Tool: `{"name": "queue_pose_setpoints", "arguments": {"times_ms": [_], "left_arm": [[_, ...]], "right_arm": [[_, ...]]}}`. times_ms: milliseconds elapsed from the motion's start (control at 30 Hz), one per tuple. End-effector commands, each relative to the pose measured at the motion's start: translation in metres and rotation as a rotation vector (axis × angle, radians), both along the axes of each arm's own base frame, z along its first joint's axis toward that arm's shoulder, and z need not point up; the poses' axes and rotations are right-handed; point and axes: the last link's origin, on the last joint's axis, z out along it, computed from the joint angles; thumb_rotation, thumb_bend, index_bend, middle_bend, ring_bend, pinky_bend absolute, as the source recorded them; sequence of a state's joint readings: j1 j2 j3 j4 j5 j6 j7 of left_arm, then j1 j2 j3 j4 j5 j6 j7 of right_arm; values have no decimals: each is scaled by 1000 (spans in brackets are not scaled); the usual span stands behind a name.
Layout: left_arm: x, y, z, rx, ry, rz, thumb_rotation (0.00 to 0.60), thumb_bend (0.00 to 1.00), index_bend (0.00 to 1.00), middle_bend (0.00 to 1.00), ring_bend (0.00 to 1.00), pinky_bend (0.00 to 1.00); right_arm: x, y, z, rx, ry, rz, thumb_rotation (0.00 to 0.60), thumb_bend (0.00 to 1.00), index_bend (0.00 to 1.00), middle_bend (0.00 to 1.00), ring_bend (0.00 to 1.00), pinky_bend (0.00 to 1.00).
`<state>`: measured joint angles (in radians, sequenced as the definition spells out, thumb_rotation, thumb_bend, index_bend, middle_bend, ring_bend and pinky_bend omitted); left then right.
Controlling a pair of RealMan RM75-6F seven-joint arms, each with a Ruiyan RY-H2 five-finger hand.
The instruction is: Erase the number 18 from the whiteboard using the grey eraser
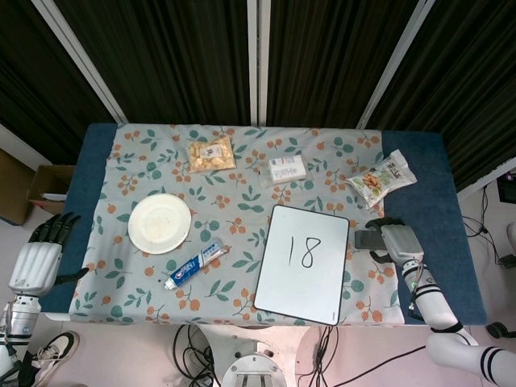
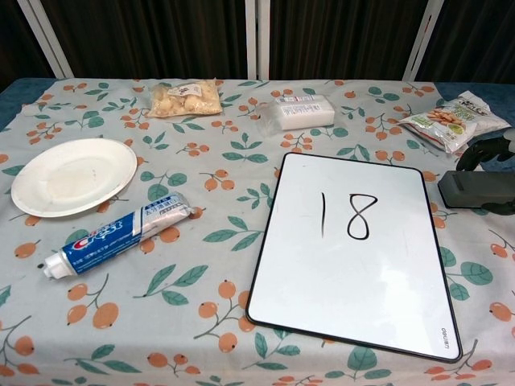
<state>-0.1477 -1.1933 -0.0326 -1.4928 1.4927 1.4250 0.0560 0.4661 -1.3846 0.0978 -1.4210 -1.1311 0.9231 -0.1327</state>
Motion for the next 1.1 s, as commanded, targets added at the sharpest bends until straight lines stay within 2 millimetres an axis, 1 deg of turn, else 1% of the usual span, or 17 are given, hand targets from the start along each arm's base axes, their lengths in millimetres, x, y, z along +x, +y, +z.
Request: {"name": "queue_pose_setpoints", "arguments": {"times_ms": [33,200,500,667,833,1100], "left_arm": [[0,0,0,0,-3,0,551,46,108,89,61,167],[-1,0,0,1,-6,1,547,46,108,89,61,167],[-2,0,0,-3,-12,6,550,45,108,88,61,166],[-3,-1,-2,-7,-15,9,565,46,108,89,61,167],[-4,-1,-2,-9,-19,14,579,46,108,89,61,167],[-5,-1,-3,-15,-24,18,596,46,108,89,61,167]], "right_arm": [[0,0,0,1,3,-1,600,220,294,243,173,166],[0,0,-2,6,13,-10,600,227,302,247,185,170],[2,0,-3,-17,9,-4,600,246,359,298,238,207],[3,0,-4,-20,15,0,600,256,382,315,257,213],[4,0,-3,-40,22,6,600,260,414,333,273,260],[4,0,-5,-44,28,4,600,265,472,368,290,280]]}}
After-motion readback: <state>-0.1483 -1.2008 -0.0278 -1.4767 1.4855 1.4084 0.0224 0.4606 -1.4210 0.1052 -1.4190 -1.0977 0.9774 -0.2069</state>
